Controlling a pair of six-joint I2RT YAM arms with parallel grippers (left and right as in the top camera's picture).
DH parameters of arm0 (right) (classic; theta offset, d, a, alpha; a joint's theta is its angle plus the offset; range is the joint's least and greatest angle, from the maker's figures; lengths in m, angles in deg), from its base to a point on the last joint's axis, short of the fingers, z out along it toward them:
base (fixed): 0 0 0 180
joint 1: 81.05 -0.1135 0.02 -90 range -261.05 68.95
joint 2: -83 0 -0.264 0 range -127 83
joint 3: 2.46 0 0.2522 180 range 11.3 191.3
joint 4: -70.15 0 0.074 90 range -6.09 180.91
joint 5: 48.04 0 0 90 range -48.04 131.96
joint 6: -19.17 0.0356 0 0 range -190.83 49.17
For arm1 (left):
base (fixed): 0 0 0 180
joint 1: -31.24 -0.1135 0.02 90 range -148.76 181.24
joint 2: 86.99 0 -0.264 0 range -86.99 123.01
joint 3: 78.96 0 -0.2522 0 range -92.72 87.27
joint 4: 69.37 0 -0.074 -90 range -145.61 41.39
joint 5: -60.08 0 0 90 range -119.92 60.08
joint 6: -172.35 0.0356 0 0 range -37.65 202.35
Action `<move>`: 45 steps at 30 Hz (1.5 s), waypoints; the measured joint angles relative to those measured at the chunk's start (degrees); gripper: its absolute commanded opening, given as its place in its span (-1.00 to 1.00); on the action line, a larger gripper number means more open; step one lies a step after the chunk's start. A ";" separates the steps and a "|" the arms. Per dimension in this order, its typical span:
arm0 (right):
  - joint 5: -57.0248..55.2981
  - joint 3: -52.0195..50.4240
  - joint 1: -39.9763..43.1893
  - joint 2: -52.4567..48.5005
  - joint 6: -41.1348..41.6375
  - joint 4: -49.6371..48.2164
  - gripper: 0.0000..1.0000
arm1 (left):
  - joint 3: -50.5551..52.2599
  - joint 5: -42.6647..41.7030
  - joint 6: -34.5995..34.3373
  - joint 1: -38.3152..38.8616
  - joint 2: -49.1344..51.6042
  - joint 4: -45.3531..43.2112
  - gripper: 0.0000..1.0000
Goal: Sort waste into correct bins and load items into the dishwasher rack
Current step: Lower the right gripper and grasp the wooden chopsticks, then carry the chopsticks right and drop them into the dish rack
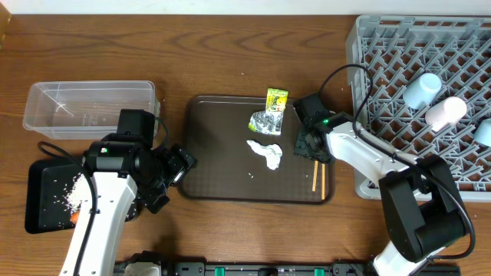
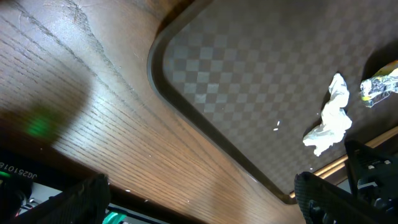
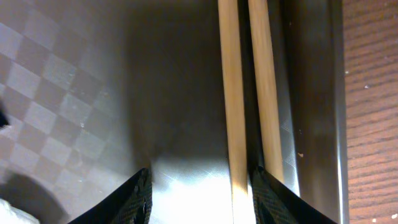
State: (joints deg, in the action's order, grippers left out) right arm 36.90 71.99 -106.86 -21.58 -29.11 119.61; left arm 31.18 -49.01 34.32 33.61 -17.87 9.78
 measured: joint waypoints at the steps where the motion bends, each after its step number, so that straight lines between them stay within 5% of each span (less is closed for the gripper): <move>1: 0.02 0.00 0.00 0.00 0.00 -0.02 0.03 | 0.00 0.00 -0.02 0.00 0.02 0.02 0.96; 5: 0.00 0.00 0.00 0.00 0.00 -0.04 -0.02 | 0.00 0.00 0.00 0.00 0.02 0.00 0.96; 10: -0.15 0.00 0.00 0.00 0.15 0.04 -0.64 | 0.00 0.00 0.00 0.00 0.02 0.00 0.96; 15: -0.35 -0.02 0.00 -0.02 0.44 0.00 -0.97 | 0.00 0.00 0.00 0.00 0.02 0.00 0.96; 32: 1.81 10.43 4.83 1.60 -3.82 11.13 -0.98 | 0.00 0.00 -0.02 0.00 0.02 0.00 0.96; 45: 3.58 27.54 23.58 4.61 -27.98 9.11 -0.98 | 0.00 0.00 0.00 0.00 0.02 0.00 0.96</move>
State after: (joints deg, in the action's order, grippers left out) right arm 40.49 99.53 -83.27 -16.96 -57.09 128.72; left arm 31.18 -49.01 34.32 33.61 -17.84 9.78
